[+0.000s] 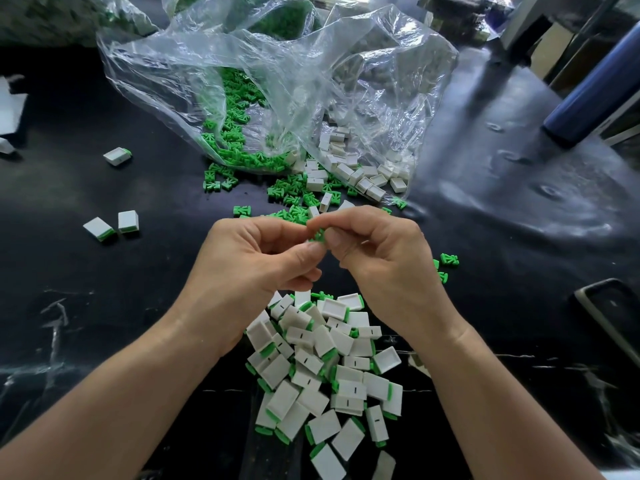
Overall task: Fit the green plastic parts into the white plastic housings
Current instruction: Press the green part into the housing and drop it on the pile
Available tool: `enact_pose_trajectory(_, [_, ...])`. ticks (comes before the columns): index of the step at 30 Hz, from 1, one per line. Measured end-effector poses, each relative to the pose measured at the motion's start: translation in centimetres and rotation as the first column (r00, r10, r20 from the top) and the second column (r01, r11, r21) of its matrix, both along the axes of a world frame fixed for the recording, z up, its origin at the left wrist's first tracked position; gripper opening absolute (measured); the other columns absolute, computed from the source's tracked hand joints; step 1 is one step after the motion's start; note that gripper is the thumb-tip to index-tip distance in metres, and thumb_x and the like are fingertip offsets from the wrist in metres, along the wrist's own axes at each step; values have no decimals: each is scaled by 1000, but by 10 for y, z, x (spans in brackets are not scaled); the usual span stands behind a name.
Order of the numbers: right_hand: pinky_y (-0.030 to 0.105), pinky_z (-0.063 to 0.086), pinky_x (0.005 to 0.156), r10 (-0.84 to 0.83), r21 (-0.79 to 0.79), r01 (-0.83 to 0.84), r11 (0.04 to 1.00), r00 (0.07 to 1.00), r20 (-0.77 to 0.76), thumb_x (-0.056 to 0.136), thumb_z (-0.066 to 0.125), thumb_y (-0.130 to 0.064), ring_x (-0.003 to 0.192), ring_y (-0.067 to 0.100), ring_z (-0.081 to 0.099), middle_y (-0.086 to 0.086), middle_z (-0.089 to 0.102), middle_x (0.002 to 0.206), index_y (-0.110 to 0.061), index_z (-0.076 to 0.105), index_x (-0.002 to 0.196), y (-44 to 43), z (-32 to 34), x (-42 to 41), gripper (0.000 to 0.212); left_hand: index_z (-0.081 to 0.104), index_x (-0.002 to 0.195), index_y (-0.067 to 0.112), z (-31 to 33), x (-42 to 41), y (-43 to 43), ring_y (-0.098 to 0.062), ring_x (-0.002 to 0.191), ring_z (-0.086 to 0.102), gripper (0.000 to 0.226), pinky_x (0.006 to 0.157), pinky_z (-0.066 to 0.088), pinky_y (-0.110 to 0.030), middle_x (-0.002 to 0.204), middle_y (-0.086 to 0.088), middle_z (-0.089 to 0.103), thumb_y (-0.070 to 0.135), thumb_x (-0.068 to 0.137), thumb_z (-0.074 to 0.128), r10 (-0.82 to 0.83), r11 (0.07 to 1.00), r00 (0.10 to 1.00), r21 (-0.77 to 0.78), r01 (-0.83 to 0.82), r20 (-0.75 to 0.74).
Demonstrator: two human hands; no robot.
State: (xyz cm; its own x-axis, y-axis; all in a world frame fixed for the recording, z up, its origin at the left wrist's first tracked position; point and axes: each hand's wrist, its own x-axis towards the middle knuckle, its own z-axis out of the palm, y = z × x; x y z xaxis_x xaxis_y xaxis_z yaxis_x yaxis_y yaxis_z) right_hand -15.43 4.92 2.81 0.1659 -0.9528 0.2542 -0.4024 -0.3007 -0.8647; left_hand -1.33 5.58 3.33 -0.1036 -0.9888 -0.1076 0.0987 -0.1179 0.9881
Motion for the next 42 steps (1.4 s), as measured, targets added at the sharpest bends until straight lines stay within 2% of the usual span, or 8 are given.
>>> enact_pose_trajectory(6, [15, 45, 60, 43, 170, -85, 982, 970, 241, 81, 66, -19, 66, 1, 57, -8, 64, 73, -20, 65, 82, 3, 8, 0, 2, 73, 71, 16, 0, 3, -1, -11, 52, 63, 15, 46, 50, -20, 62, -6, 69, 22, 57, 69, 8, 998, 999, -69, -6, 35])
enact_pose_trajectory(9, [18, 46, 55, 4, 396, -158, 904, 933, 361, 68, 54, -48, 62, 4, 55, -6, 62, 68, -12, 62, 81, 0, 9, -6, 39, 74, 70, 19, 1, 3, 1, -6, 50, 56, 18, 42, 41, -14, 64, 3, 65, 27, 55, 69, 18, 988, 998, -153, -10, 55])
enact_pose_trajectory(12, [20, 46, 55, 89, 506, -292, 812, 918, 387, 66, 44, -58, 61, 9, 56, -3, 63, 66, -10, 63, 77, 0, 9, -3, 53, 73, 74, 19, 3, 1, 2, -4, 51, 45, 18, 47, 37, -12, 71, 5, 55, 23, 57, 68, -2, 975, 998, -223, 16, 60])
enact_pose_trajectory(17, [18, 45, 52, 169, 523, -389, 759, 892, 419, 74, 38, -58, 58, 10, 57, -2, 66, 64, -9, 63, 73, 1, 7, 0, 55, 69, 78, 11, 2, -2, 2, -4, 48, 48, 22, 46, 40, -12, 74, -1, 51, 17, 57, 66, -34, 972, 997, -231, 49, 69])
enact_pose_trajectory(23, [21, 41, 51, 198, 582, -355, 732, 928, 317, 72, 31, -58, 52, 12, 49, -2, 58, 56, -6, 57, 67, 3, 13, -2, 58, 68, 87, -1, -1, -2, 3, -28, 53, 60, 25, 54, 52, -31, 76, -23, 54, 9, 64, 65, -119, 952, 992, -282, 124, 35])
enact_pose_trajectory(28, [23, 37, 51, 178, 587, -349, 730, 927, 330, 72, 34, -55, 54, 14, 43, 1, 51, 56, 0, 55, 77, 4, 15, -4, 59, 66, 86, -6, 1, -2, 3, -35, 51, 64, 24, 54, 54, -35, 65, -24, 60, 4, 65, 65, -170, 934, 985, -319, 163, 4])
enact_pose_trajectory(38, [23, 36, 51, 148, 596, -372, 712, 908, 391, 69, 41, -52, 53, 13, 42, 0, 50, 54, -2, 54, 74, 6, 16, -3, 52, 64, 80, -7, 3, 1, 2, -22, 49, 65, 19, 47, 47, -16, 57, -14, 65, -2, 62, 63, -204, 937, 979, -290, 192, -9])
enact_pose_trajectory(42, [23, 34, 52, 132, 605, -381, 699, 900, 414, 67, 42, -51, 54, 12, 40, 1, 48, 56, -3, 53, 73, 7, 19, -4, 50, 65, 83, -7, 4, 2, 1, -37, 55, 65, 23, 50, 51, -25, 63, -24, 63, -2, 62, 64, -200, 939, 980, -284, 194, 8])
